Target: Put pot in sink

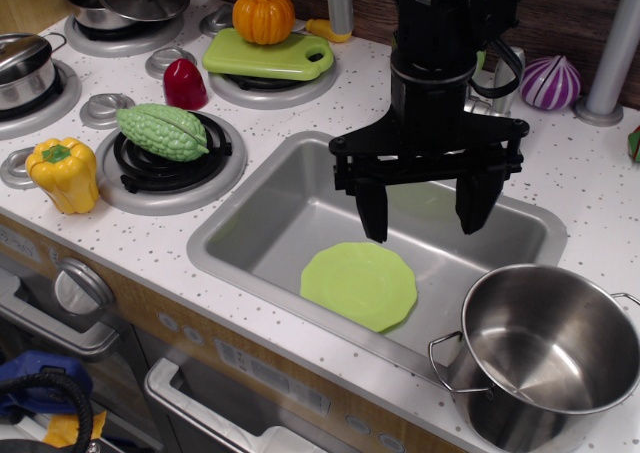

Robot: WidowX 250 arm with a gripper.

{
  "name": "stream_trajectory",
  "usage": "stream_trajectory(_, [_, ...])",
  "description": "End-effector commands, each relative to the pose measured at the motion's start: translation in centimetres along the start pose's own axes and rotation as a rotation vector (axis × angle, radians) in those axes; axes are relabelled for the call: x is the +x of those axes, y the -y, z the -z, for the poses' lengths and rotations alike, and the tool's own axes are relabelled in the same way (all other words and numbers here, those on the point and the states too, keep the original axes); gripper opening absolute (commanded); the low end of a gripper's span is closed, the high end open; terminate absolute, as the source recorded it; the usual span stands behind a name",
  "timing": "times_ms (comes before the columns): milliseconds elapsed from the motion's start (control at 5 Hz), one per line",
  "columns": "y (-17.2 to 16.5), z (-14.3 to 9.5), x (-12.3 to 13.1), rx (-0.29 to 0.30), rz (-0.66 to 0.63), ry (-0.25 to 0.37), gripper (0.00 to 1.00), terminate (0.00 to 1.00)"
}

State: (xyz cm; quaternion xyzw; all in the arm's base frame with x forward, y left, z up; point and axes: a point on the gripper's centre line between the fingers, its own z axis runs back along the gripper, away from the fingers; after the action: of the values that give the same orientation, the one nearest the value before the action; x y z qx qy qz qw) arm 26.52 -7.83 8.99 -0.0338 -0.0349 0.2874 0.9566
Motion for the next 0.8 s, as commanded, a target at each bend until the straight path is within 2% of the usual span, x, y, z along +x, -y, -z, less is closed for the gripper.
stream_trajectory(0, [0.0,0.0,0.0,0.0,0.0,0.0,1.0,0.0])
stream_trajectory(200, [0.4,-0.9,-0.7,-0.051,0.25,0.079,1.0,0.0])
stream_trajectory(400, [1.5,-1.3,-1.8,0.033,0.357,0.133,1.0,0.0])
stream_trajectory(600, [2.1,-1.0,-2.6,0.086,0.478,0.151,1.0,0.0])
